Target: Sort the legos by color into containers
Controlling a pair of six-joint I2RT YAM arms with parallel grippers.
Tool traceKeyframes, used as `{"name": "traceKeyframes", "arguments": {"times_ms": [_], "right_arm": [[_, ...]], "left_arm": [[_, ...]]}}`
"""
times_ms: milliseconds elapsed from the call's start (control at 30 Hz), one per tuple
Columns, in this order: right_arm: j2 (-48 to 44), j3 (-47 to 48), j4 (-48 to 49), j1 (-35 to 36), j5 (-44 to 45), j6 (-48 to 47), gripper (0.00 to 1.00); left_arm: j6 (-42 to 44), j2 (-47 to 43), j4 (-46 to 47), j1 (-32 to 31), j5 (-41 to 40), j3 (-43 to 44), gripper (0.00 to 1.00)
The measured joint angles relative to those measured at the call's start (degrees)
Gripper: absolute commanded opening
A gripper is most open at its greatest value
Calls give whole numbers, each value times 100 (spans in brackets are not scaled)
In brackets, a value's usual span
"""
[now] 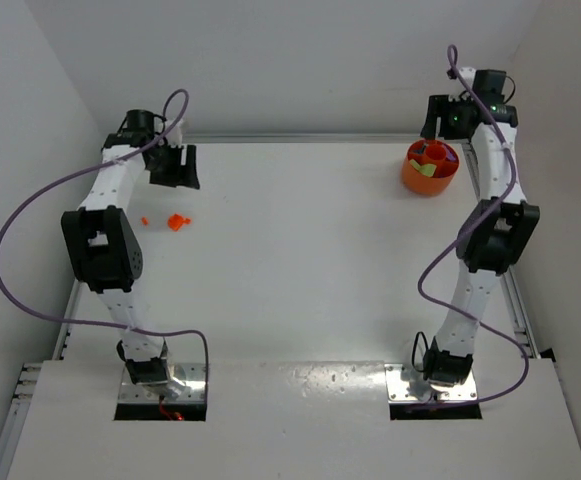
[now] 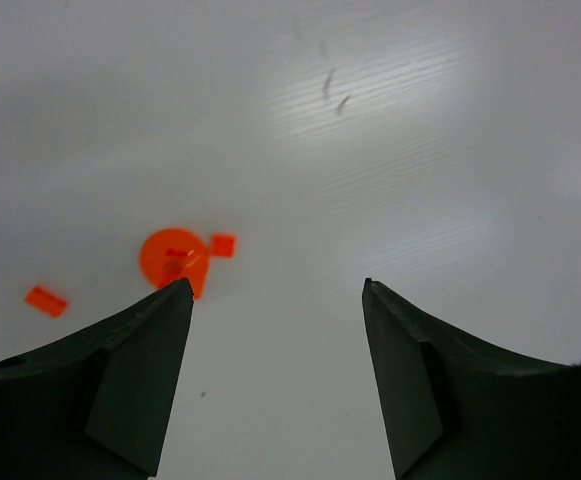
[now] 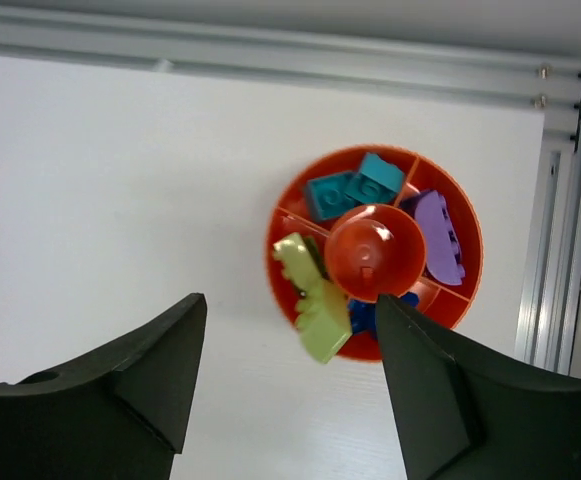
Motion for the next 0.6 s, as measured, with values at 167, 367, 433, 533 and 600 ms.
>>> {"name": "traceKeyframes", "arguments": {"times_ms": [167, 367, 433, 533, 600], "right_arm": [[-1019, -234, -72, 24, -763, -81, 69], [-1574, -645, -153, 142, -1412, -199, 68], [-1561, -811, -234, 201, -1495, -232, 68], [-1537, -999, -396, 273, -1569, -254, 68], [-1537, -1040, -466, 321, -1591, -260, 68]], "left_arm": [[592, -256, -160, 557, -411, -811, 68], [1123, -275, -186, 743, -787, -1305, 60], [1198, -275, -166, 745, -883, -1320, 60], [1257, -275, -2, 769, -1095, -1335, 63], [1187, -275, 157, 824, -1307, -1353, 63]]}}
